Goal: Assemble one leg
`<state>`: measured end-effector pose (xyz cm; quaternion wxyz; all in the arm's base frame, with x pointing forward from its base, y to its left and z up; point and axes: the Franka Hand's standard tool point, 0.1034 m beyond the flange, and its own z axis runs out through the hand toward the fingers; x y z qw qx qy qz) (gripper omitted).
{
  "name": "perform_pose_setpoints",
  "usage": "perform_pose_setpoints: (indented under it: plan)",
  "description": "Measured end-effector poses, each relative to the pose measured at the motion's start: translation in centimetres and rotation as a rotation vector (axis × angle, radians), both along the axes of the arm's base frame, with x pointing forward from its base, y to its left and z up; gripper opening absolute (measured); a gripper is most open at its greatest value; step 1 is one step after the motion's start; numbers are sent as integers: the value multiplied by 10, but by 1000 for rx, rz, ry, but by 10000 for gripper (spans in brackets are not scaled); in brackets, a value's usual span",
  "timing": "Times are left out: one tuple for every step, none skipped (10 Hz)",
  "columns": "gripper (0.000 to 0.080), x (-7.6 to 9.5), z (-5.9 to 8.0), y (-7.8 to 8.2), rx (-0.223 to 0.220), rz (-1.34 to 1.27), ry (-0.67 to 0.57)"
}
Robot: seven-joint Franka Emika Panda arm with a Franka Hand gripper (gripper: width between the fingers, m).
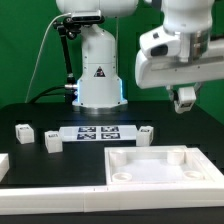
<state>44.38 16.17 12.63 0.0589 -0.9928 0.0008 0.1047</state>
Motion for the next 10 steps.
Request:
perform_pose_setpoints:
  plan:
    - [288, 10, 8, -1, 2, -3, -89]
    - [288, 19, 10, -1, 5, -9, -189]
    - [288, 16, 7, 0, 10, -16, -286]
    - [288, 15, 6, 2, 18, -26, -378]
    - [288, 18, 6, 3, 31, -30, -476]
    - [288, 22, -5, 0, 38, 18, -571]
    - [288, 32, -16, -10, 24, 84, -554]
    - [288, 48, -10, -15, 22, 97, -574]
    - [288, 56, -9, -17, 18, 126, -587]
    - [288, 61, -9, -18, 17, 136, -592]
